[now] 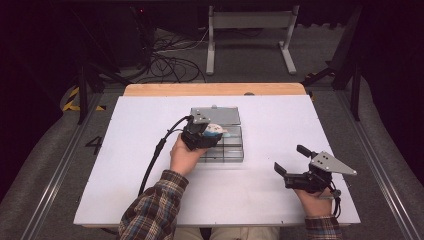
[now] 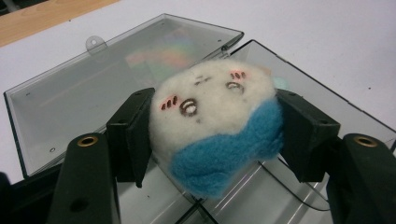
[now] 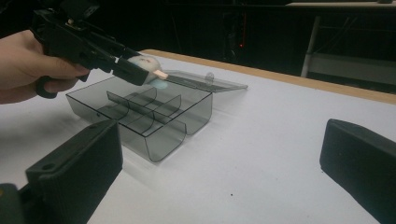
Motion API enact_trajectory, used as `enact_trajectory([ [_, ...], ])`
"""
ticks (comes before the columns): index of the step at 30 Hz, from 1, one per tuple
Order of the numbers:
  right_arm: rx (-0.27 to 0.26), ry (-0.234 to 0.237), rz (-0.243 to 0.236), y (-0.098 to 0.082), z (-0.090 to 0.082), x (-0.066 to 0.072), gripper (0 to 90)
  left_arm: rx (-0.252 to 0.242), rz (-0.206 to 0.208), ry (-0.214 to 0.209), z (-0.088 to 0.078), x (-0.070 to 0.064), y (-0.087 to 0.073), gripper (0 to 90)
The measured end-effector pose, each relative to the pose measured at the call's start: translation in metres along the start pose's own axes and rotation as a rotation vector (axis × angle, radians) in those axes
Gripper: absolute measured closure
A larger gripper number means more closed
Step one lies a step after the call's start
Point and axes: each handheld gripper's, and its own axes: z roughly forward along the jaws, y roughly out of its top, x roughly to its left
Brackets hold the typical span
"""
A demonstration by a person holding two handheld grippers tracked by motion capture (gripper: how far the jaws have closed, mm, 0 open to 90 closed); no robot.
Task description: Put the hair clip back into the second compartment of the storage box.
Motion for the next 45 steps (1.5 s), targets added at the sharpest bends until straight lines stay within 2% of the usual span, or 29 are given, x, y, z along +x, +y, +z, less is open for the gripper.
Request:
enact_trajectory([
  [4, 0.000, 0.002, 0.003, 0.000, 0.001, 0.000, 0.0, 0.005, -0.015, -0.011, 0.003, 0.001, 0.000, 34.4],
  [23, 0.003, 0.003, 0.005, 0.000, 0.000, 0.000, 0.0, 0.053, 0.021, 0.010, 0.014, -0.004, 0.001, 32.8],
  [29, 0.007, 0.004, 0.005, 0.000, 0.001, 0.000, 0.0, 0.066, 0.015, 0.010, 0.016, -0.004, 0.000, 29.1],
  [37, 0.004, 0.005, 0.005, -0.001, 0.001, 0.000, 0.0, 0.046, 0.007, 0.016, 0.010, -0.003, 0.002, 25.2],
  [41, 0.006, 0.005, 0.004, -0.001, 0.001, 0.000, 0.0, 0.041, 0.020, 0.015, 0.003, -0.001, 0.003, 32.6],
  [42, 0.007, 0.006, 0.002, -0.001, 0.001, 0.000, 0.0, 0.042, 0.022, 0.009, 0.000, 0.000, 0.003, 35.2],
  [43, 0.007, 0.006, 0.002, 0.000, 0.001, 0.000, 0.0, 0.040, 0.023, 0.005, -0.001, 0.000, 0.003, 42.4],
  [45, 0.007, 0.007, 0.002, -0.001, 0.001, 0.000, 0.0, 0.042, 0.035, 0.003, -0.005, 0.000, 0.003, 45.8],
])
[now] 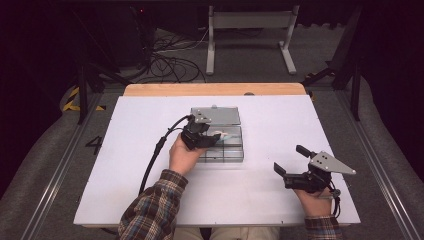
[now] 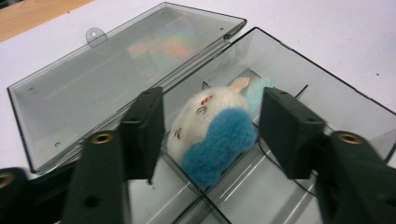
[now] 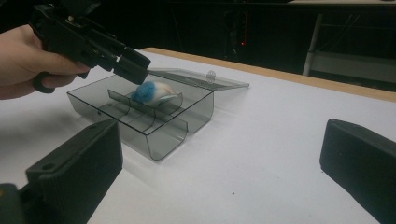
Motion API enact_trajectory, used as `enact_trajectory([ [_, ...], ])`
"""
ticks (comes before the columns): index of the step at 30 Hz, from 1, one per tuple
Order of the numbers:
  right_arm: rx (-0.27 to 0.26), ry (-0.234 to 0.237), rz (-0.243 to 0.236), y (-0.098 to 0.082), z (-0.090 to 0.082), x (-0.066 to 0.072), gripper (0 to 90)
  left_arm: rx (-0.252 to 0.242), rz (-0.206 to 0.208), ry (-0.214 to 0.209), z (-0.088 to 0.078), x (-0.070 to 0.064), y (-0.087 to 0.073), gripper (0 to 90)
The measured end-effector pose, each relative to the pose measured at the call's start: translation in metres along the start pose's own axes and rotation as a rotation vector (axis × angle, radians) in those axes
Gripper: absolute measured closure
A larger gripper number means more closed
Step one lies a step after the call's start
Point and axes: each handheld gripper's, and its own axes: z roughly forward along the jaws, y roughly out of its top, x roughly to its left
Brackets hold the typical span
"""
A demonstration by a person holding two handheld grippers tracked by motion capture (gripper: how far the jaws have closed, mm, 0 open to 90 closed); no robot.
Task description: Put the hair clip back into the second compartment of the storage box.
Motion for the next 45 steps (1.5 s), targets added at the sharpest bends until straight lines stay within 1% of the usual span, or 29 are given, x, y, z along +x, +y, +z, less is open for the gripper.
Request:
enact_trajectory([
  [3, 0.000, -0.002, -0.001, 0.000, 0.000, 0.000, 0.0, 0.003, 0.010, -0.002, -0.004, 0.000, 0.000, 55.5],
  [6, 0.002, -0.003, -0.003, 0.000, 0.001, 0.000, 0.0, 0.011, 0.010, -0.021, -0.006, 0.001, -0.001, 63.1],
  [8, 0.003, -0.003, -0.004, 0.000, 0.001, 0.000, 0.0, 0.019, 0.017, -0.032, -0.008, 0.001, -0.001, 67.6],
  [10, 0.003, -0.004, -0.004, 0.000, 0.001, 0.001, 0.0, 0.024, 0.012, -0.046, -0.008, 0.000, -0.002, 71.6],
  [14, 0.005, -0.004, -0.004, 0.000, 0.001, 0.001, 0.0, 0.041, 0.016, -0.065, -0.007, 0.000, -0.004, 78.4],
  [16, 0.005, -0.004, -0.004, 0.000, 0.001, 0.001, 0.0, 0.051, 0.015, -0.076, -0.006, 0.001, -0.005, 82.0],
  [17, 0.006, -0.005, -0.004, 0.000, 0.001, 0.001, 0.0, 0.060, 0.016, -0.084, -0.006, 0.001, -0.006, 86.3],
  [18, 0.006, -0.005, -0.004, 0.000, 0.001, 0.001, 0.0, 0.064, 0.011, -0.092, -0.005, 0.001, -0.006, 86.3],
  [19, 0.006, -0.005, -0.003, 0.000, 0.001, 0.001, 0.0, 0.074, 0.016, -0.094, -0.005, 0.001, -0.007, 89.5],
  [27, 0.008, -0.005, -0.004, 0.000, 0.001, 0.001, 0.0, 0.123, 0.020, -0.079, 0.003, 0.001, -0.010, 89.7],
  [28, 0.007, -0.005, -0.003, 0.000, 0.001, 0.001, 0.0, 0.124, 0.017, -0.075, 0.004, 0.001, -0.010, 89.7],
  [31, 0.006, -0.006, -0.003, 0.000, 0.001, 0.001, 0.0, 0.130, 0.024, -0.065, 0.007, 0.002, -0.011, 89.7],
  [33, 0.006, -0.006, -0.003, 0.000, 0.001, 0.001, 0.0, 0.133, 0.017, -0.059, 0.009, 0.002, -0.011, 89.8],
  [38, 0.006, -0.007, -0.003, 0.000, 0.001, 0.001, 0.0, 0.150, 0.026, -0.046, 0.013, 0.002, -0.012, 89.8],
  [45, 0.008, -0.007, -0.001, 0.000, 0.001, 0.001, 0.0, 0.151, 0.021, -0.046, 0.013, 0.003, -0.012, 89.8],
])
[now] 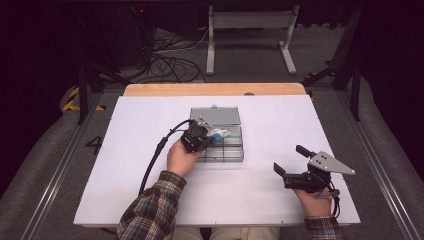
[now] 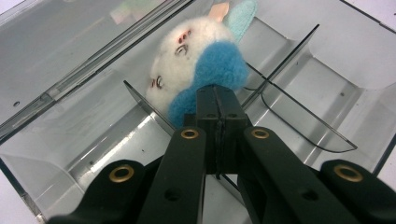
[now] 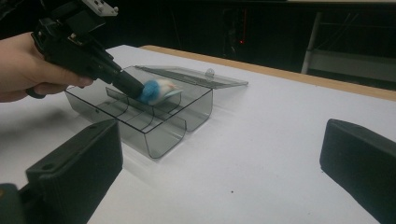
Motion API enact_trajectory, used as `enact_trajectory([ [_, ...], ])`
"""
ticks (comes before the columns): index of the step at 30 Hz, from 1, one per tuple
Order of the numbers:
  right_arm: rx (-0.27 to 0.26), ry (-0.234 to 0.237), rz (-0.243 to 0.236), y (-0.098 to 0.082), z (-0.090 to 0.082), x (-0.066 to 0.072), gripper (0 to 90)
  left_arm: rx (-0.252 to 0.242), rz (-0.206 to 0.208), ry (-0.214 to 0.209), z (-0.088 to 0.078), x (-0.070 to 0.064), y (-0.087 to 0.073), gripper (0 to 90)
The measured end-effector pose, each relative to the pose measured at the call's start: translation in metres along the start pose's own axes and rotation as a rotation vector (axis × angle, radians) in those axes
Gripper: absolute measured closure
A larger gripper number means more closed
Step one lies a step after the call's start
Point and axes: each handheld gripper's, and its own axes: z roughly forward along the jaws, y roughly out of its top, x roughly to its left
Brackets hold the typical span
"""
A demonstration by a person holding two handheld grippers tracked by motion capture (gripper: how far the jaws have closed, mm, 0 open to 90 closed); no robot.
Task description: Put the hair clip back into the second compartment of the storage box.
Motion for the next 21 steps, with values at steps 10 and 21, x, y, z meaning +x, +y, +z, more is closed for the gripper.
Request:
enact_trajectory([
  [10, 0.000, 0.002, -0.002, 0.000, 0.000, 0.000, 0.0, -0.042, -0.004, -0.032, -0.011, 0.001, 0.000, 89.5],
  [21, 0.001, 0.001, -0.002, 0.000, 0.001, 0.001, 0.0, -0.100, -0.036, -0.031, -0.019, 0.005, -0.005, 72.3],
])
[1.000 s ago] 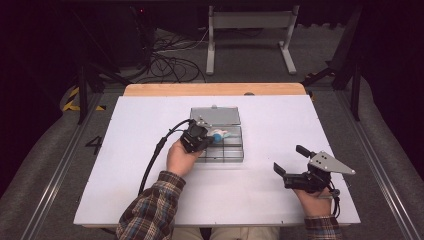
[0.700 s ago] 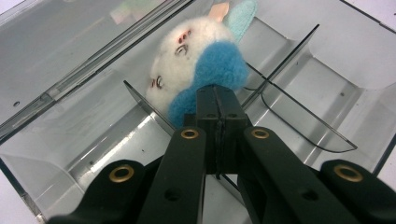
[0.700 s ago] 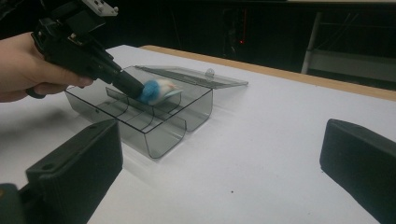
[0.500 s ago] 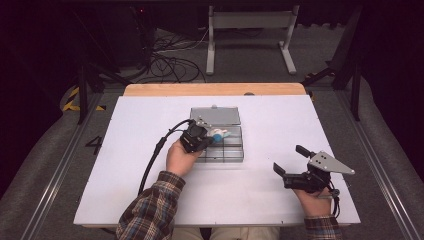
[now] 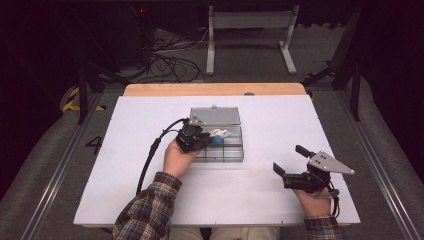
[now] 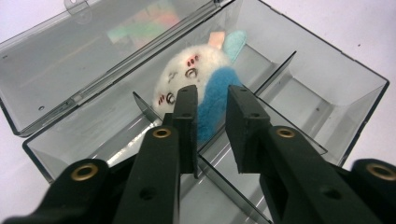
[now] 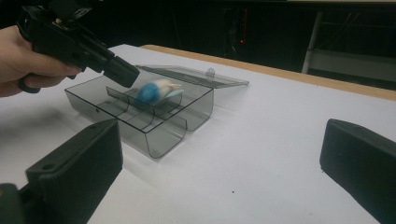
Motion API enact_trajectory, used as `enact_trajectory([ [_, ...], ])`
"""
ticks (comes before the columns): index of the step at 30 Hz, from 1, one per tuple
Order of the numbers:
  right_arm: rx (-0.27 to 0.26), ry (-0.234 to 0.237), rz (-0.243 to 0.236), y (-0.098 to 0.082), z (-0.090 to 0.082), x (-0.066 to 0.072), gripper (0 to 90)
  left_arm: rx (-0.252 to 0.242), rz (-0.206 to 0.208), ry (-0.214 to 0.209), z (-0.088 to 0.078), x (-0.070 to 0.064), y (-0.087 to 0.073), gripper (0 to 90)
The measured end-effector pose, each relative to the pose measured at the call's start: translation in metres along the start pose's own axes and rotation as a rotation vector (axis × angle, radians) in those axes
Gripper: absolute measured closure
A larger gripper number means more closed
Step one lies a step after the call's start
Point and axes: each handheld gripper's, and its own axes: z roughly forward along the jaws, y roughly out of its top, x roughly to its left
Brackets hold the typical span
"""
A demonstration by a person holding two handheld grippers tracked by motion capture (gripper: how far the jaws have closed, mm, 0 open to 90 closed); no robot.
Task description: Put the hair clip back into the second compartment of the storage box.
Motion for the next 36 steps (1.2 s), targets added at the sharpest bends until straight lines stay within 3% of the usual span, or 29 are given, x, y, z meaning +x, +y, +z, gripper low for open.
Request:
enact_trajectory([
  [14, 0.001, -0.002, -0.003, 0.000, 0.001, 0.000, 0.0, -0.065, -0.029, 0.019, -0.013, 0.002, -0.006, 44.3],
  [20, -0.001, -0.003, -0.006, -0.001, 0.001, 0.000, 0.0, -0.095, -0.005, 0.034, -0.019, 0.002, -0.007, 33.6],
  [28, 0.000, -0.005, -0.009, -0.001, 0.001, 0.000, 0.0, -0.139, -0.008, 0.039, -0.029, -0.001, -0.009, 21.1],
  [36, -0.004, -0.006, -0.009, -0.001, 0.001, 0.000, 0.0, -0.189, 0.004, 0.072, -0.040, -0.001, -0.015, 13.8],
])
